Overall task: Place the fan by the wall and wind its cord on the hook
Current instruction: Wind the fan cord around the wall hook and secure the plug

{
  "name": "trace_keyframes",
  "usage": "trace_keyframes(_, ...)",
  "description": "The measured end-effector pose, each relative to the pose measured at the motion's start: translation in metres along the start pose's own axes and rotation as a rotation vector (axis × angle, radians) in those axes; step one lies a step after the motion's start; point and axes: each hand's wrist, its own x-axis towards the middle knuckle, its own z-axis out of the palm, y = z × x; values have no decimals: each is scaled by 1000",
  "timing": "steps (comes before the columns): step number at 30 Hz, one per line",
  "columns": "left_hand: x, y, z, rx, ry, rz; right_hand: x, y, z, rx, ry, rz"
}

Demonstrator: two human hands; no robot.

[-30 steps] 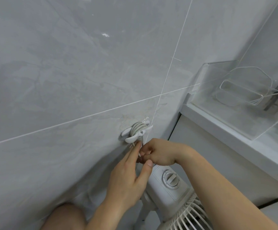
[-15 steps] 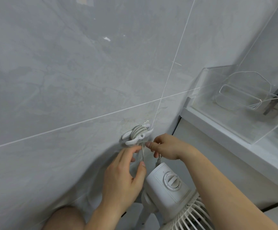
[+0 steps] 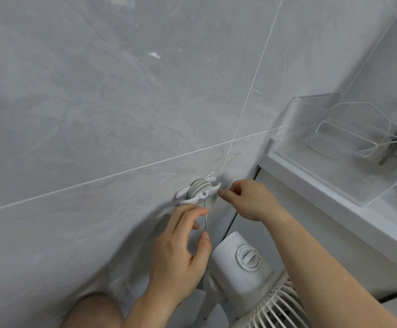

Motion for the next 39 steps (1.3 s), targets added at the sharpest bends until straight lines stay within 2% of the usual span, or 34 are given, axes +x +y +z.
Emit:
trace_keyframes(9,-1,-1,2,-2,-23,-13,-7,-11,-5,147,244,3)
trace_keyframes(15,-1,-2,3,2,-34,-12,-12,-21,-12,443,325,-81)
trace_keyframes(23,0,-1,4,7,-25,-6,-29,-35,-15,592,256,-178)
trace_keyframes(28,0,0,3,-6,-33,0,-36,-40,-19,720,97,-210)
trace_keyframes(36,-1,11,2,-125,28,-8,-45,-46,-23,751,-120,-263)
trace_keyframes(39,1,16,0,-188,43,-7,-46,-46,-22,751,-133,-306)
